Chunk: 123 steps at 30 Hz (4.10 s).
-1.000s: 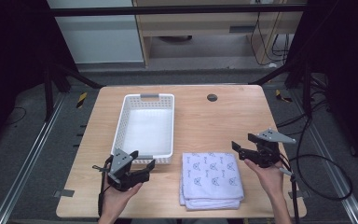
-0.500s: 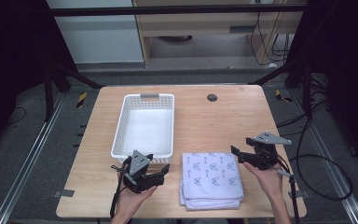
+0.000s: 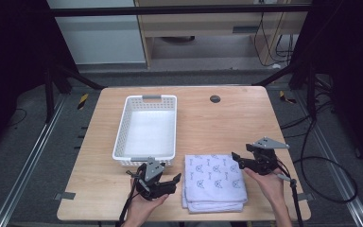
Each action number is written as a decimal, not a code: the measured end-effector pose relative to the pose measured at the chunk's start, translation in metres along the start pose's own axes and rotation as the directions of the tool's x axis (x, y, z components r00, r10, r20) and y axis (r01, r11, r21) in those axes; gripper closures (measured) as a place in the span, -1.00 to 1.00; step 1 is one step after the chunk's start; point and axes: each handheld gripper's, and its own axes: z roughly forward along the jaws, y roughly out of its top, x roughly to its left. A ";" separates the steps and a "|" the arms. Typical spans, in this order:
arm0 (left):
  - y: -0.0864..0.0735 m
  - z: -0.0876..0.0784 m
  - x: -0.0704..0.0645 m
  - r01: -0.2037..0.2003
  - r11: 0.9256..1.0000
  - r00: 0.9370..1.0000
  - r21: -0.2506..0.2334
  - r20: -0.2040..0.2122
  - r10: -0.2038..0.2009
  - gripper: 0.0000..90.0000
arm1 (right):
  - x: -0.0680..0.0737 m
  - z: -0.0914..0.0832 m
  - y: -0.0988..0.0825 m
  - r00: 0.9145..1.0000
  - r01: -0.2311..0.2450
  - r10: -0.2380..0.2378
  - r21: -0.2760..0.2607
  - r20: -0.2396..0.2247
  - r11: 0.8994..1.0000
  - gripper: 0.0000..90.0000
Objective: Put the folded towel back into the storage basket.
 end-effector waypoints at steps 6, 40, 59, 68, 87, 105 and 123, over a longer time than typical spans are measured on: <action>-0.004 0.006 -0.006 -0.008 1.000 1.000 0.025 0.016 0.007 -0.31 | 0.002 0.007 -0.005 1.000 0.012 -0.011 0.032 -0.005 0.999 -0.30; -0.025 0.051 -0.032 -0.030 0.987 0.998 0.159 0.067 0.019 -0.35 | 0.005 0.034 -0.029 0.999 0.010 -0.003 0.187 -0.038 0.982 -0.16; -0.027 0.058 -0.031 0.019 0.982 0.993 0.189 0.107 -0.039 -0.26 | 0.001 0.041 -0.034 0.995 -0.065 0.079 0.216 -0.058 0.974 -0.11; -0.026 0.057 -0.032 0.033 0.980 0.989 0.197 0.138 -0.062 0.04 | 0.001 0.041 -0.034 0.990 -0.090 0.111 0.223 -0.086 0.971 0.11; -0.023 0.054 -0.037 0.058 0.980 0.984 0.189 0.158 -0.089 0.57 | 0.007 0.040 -0.028 0.989 -0.092 0.115 0.223 -0.091 0.970 0.57; -0.006 0.032 -0.036 0.017 0.992 0.983 0.127 0.177 -0.039 0.59 | 0.012 0.015 -0.012 0.988 -0.084 0.101 0.142 -0.116 0.986 0.58; 0.010 0.013 -0.035 0.011 0.998 0.985 0.066 0.173 -0.022 0.59 | 0.021 -0.003 0.004 0.989 -0.070 0.075 0.042 -0.129 0.997 0.60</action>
